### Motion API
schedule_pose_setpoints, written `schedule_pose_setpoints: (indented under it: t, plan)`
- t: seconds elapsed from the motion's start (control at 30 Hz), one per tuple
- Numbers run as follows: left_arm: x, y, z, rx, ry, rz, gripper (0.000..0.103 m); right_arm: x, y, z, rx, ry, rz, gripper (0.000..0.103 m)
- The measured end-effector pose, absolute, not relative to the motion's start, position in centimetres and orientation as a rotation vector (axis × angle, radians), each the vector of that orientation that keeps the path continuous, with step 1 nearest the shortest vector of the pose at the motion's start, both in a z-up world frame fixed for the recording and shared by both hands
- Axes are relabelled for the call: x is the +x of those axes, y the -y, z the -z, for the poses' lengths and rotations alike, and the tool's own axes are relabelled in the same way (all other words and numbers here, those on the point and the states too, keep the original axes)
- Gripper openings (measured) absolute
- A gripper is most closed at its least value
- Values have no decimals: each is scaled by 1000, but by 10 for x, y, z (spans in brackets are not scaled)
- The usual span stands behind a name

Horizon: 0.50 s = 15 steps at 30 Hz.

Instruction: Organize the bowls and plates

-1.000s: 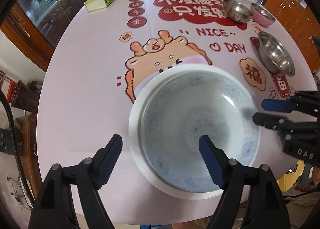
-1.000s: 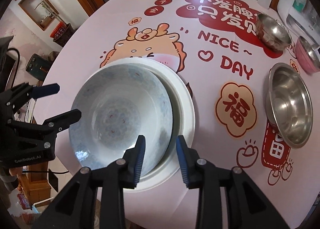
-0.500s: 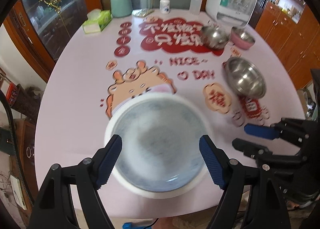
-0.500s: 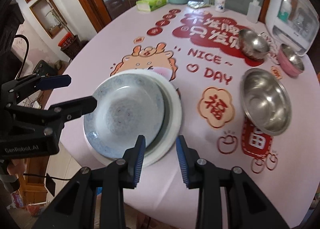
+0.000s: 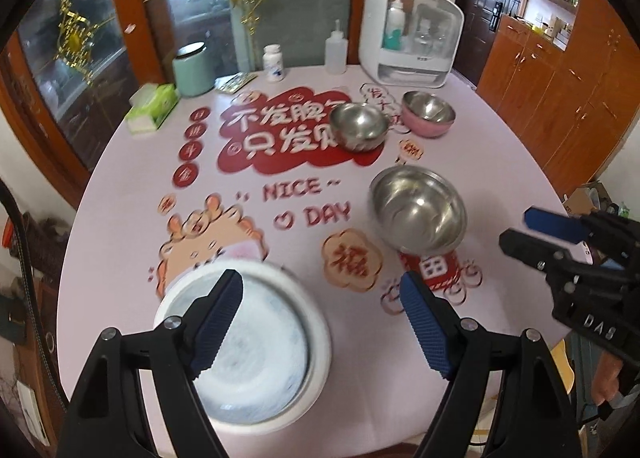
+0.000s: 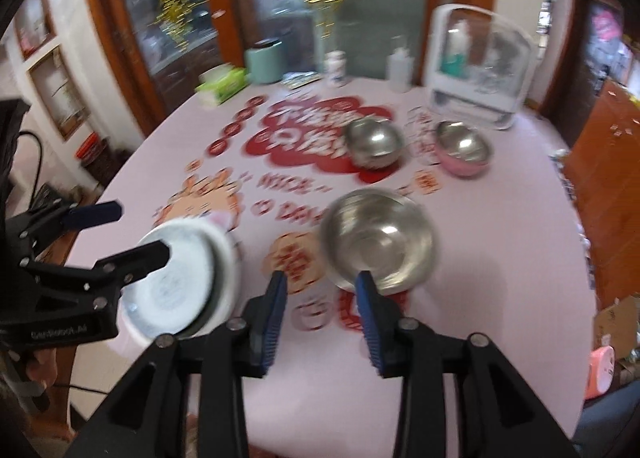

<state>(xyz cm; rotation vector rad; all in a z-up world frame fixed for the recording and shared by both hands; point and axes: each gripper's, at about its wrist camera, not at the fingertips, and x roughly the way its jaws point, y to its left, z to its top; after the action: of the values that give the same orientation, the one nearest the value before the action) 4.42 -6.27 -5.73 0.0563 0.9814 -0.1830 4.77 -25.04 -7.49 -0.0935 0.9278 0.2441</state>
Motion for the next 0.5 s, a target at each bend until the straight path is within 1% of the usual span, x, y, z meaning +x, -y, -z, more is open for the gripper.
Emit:
schedule_pose_setpoints:
  t: [0.23, 0.5]
  plan:
    - [82, 99, 54, 72, -949, 185, 80, 84, 293, 78, -38, -940, -145, 43]
    - [139, 127, 80, 47, -984, 169, 80, 124, 320, 99, -1, -997, -87, 43]
